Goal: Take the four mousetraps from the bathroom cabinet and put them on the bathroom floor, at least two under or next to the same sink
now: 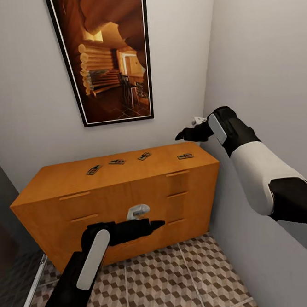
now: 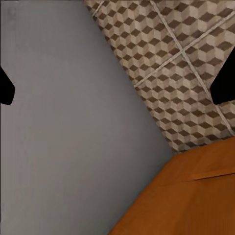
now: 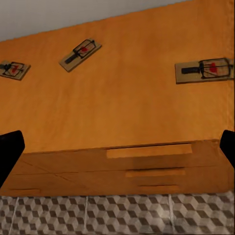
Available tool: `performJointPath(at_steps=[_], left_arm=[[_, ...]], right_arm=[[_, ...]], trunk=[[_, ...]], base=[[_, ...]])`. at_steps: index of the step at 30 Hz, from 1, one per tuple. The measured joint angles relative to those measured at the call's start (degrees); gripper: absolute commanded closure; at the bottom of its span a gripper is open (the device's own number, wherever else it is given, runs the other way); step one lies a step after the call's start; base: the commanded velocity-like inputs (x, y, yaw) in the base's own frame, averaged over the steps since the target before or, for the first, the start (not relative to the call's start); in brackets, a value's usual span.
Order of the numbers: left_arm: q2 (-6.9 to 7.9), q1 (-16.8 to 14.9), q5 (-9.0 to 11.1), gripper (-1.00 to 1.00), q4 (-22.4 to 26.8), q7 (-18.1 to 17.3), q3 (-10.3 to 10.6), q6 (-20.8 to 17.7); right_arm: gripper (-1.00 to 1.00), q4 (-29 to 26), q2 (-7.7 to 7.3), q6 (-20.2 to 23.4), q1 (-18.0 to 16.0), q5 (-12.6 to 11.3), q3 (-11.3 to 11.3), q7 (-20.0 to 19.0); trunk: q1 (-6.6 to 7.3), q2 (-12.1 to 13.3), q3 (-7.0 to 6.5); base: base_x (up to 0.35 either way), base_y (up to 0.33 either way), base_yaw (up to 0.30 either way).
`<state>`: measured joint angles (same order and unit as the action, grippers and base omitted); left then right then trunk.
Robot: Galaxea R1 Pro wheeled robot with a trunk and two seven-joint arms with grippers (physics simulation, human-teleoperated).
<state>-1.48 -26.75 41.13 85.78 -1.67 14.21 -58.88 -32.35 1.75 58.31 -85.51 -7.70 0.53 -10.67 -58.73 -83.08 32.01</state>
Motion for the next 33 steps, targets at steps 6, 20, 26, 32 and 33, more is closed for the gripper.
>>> performJointPath(at_steps=[6, 20, 26, 32, 33], left_arm=[[2.99, -12.5, 20.5, -1.00, 0.0, 0.3, 2.5, 0.0], [13.05, -29.5, 45.1, -1.00, 0.0, 4.0, 2.8, 0.0], [13.87, -37.3, 60.0, -1.00, -0.1, 19.4, 2.8, 0.2], [12.26, -44.4, 73.3, -1.00, -0.3, 44.7, 3.0, 0.5], [12.05, -45.2, 74.6, -1.00, -0.4, 48.5, 3.0, 0.5]], right_arm=[[-1.00, 0.9, 0.00, 0.0, -0.5, 0.0, 0.0, 4.8], [-1.00, 1.3, -0.17, -0.2, -0.5, 0.0, -0.1, 9.1], [-1.00, 1.5, 0.11, -0.3, -0.5, -0.1, -0.1, 12.0], [-1.00, 1.5, 0.17, -0.3, -0.5, -0.1, 0.0, 12.9], [-1.00, 1.6, 0.19, -0.3, -0.5, -0.1, 0.0, 12.9]], trunk=[[0.00, 0.0, 0.00], [0.00, 0.0, 0.00], [0.00, 0.0, 0.00], [0.00, 0.0, 0.01], [0.00, 0.0, 0.01]], base=[[0.000, 0.000, 0.000], [0.000, 0.000, 0.000], [0.000, 0.000, 0.000], [0.000, 0.000, 0.000], [0.000, 0.000, 0.000]])
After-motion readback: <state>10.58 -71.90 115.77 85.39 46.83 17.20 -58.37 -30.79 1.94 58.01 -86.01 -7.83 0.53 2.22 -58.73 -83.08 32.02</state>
